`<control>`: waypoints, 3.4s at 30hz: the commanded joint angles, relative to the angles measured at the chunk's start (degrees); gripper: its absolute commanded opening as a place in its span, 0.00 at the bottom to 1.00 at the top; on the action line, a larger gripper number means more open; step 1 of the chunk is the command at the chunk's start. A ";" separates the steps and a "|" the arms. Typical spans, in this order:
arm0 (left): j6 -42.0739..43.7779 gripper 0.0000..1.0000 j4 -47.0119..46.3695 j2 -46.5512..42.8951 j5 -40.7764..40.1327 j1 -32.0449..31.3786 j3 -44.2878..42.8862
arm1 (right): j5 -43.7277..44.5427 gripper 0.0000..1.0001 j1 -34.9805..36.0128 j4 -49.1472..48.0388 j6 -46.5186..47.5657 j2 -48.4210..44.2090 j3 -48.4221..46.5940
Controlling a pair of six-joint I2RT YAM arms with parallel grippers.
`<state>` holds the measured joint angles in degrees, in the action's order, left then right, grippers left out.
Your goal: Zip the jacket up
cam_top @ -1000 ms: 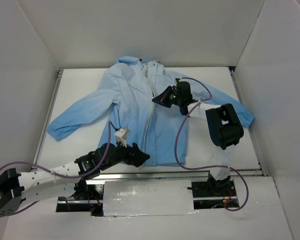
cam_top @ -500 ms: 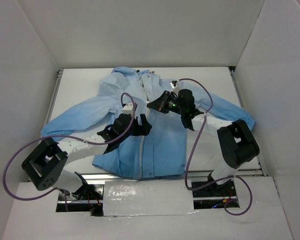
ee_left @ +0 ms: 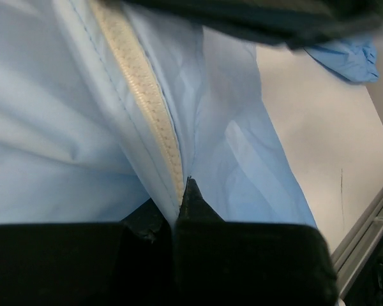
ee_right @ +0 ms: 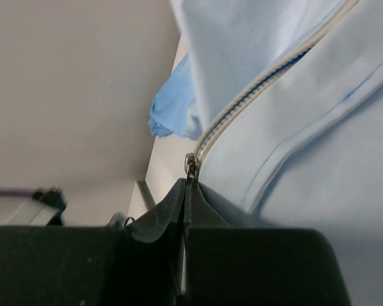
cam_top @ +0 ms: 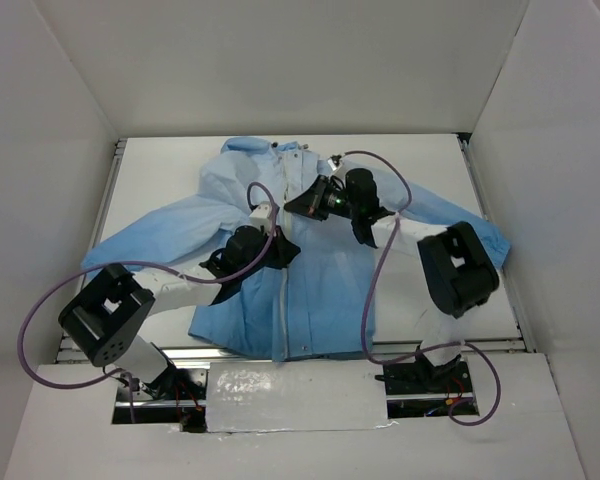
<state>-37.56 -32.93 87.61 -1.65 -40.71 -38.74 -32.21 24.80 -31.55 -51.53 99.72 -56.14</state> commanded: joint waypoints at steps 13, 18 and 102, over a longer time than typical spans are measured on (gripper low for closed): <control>-2.34 0.00 -7.41 -9.12 8.06 -3.85 13.34 | 13.30 0.00 -6.95 24.23 -7.45 24.53 -38.66; -1.20 0.00 -6.19 -9.66 7.36 -5.43 13.34 | 13.05 0.00 -9.85 29.44 -7.28 32.80 -51.94; 2.76 0.99 99.81 -57.91 -41.06 16.98 -35.79 | 54.35 1.00 0.95 95.97 29.91 -82.58 -17.34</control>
